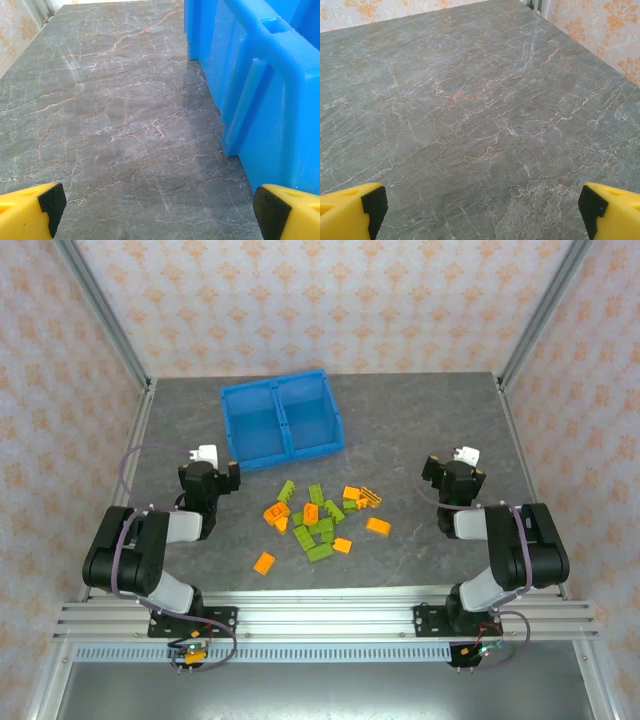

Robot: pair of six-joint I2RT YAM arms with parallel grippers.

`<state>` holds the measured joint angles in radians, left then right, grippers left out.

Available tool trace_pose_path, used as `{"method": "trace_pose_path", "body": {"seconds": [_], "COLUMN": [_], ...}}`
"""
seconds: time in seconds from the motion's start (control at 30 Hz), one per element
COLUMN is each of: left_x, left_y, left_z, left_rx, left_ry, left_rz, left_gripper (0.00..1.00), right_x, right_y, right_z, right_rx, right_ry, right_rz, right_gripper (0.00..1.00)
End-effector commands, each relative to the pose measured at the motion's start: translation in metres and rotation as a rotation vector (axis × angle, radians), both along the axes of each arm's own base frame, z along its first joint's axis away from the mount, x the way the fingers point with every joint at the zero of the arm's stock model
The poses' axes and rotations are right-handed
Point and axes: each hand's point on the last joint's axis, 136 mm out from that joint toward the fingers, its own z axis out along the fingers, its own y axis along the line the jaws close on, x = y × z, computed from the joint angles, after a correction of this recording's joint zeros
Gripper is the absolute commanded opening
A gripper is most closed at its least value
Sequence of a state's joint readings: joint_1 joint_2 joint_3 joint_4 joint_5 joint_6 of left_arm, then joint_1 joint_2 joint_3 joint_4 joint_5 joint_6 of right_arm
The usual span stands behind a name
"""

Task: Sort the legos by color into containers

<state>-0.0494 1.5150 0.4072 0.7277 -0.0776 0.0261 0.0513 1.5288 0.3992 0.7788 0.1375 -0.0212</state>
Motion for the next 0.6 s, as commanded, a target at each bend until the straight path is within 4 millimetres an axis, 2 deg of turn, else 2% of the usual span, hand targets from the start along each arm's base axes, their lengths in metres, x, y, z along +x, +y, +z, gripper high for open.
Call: {"method": "trace_pose_path", "body": {"seconds": [0.0,0.47,0.57], "left_x": [0.008,0.008,0.009], "left_y": [0.000,0.000,0.000], "left_z": [0.017,0.017,0.017], "left_rx": [-0.010,-0.010,-0.010], "left_ry": [-0.051,-0.051,-0.052], "left_rz": [-0.002,-0.001,-0.001], "left_gripper": [1.00,1.00,1.00], "right_x": [0.005,0.005,0.004], "right_y": [0.000,-0.001,-0.001], "right_z": [0.009,0.009,0.019], "right_rx": [-0.002,-0.002,-0.007], "right_ry": [-0.025,-0.025,-0.041], "right_rz": [0.006,0.006,0.004], "right_gripper": [0.99,0.99,1.00]}}
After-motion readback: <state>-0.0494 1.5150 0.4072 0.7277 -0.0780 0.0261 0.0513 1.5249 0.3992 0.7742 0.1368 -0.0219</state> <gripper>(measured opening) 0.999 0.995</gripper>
